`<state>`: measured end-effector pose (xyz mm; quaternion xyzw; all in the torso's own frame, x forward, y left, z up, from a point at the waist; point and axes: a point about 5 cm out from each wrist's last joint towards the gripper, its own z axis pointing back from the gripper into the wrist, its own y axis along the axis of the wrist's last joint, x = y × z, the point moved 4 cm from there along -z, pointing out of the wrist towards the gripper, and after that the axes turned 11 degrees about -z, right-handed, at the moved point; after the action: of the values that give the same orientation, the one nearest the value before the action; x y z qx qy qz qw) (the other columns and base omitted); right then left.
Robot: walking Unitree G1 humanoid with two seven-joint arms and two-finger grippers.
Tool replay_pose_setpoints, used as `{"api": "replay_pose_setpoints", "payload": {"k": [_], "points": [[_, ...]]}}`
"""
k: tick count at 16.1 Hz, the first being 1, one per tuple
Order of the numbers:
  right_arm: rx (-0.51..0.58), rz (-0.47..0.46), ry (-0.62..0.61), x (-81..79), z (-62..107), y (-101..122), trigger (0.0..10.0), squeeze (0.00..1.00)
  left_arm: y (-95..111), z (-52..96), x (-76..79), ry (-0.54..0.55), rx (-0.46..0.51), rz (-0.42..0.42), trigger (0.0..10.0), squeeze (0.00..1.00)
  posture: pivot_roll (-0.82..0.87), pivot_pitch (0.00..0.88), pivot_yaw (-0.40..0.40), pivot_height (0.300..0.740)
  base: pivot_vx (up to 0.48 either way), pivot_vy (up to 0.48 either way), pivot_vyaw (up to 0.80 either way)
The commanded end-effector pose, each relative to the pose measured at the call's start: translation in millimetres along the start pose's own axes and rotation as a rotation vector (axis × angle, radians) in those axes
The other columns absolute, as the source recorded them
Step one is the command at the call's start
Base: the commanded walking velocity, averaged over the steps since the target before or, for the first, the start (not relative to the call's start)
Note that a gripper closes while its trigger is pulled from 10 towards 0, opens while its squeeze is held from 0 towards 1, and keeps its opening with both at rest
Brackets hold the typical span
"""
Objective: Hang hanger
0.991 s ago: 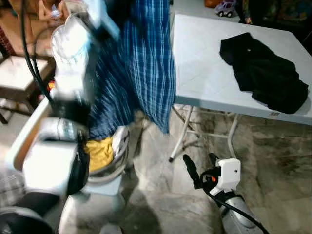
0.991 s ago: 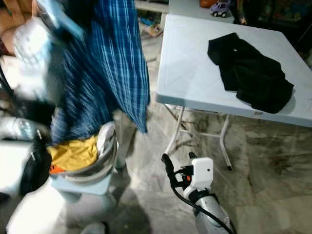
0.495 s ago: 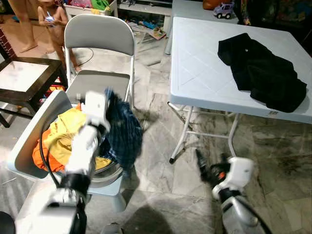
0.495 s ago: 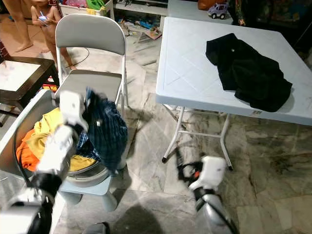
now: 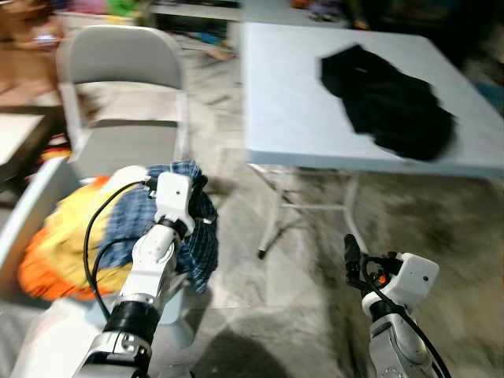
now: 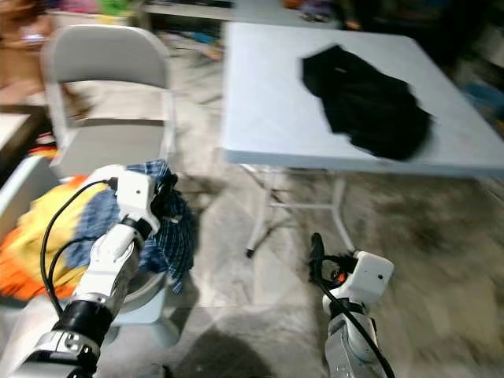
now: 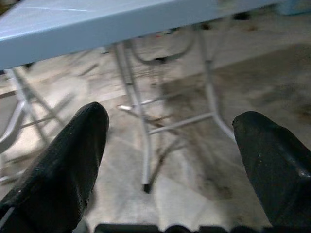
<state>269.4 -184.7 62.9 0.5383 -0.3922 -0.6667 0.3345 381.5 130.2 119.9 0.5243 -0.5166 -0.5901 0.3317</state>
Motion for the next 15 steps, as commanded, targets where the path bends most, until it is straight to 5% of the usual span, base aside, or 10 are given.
{"api": "replay_pose_setpoints", "payload": {"k": [1, 5, 15], "points": [[0.017, 0.013, -0.024, 5.0, 0.8, 3.3, 10.0, 0.00, 11.6, -5.3, 2.4, -0.028, 0.032, -0.009, 0.0, 0.00, 0.17, 0.081, -0.097, 0.740, 0.292, 0.000, -0.80], [0.036, 0.013, -0.043, 7.3, 0.7, 5.9, 10.0, 0.00, 19.0, -12.2, 6.5, -0.054, 0.033, -0.002, 0.0, 0.00, 0.17, 0.075, -0.091, 0.740, 0.348, 0.000, -0.80], [0.122, -0.030, -0.163, 19.8, 5.6, 4.8, 10.0, 0.00, 30.6, -28.9, 50.5, -0.271, 0.037, -0.020, 0.0, 0.00, 0.13, 0.021, 0.031, 0.740, 0.000, 0.000, 0.00]]}}
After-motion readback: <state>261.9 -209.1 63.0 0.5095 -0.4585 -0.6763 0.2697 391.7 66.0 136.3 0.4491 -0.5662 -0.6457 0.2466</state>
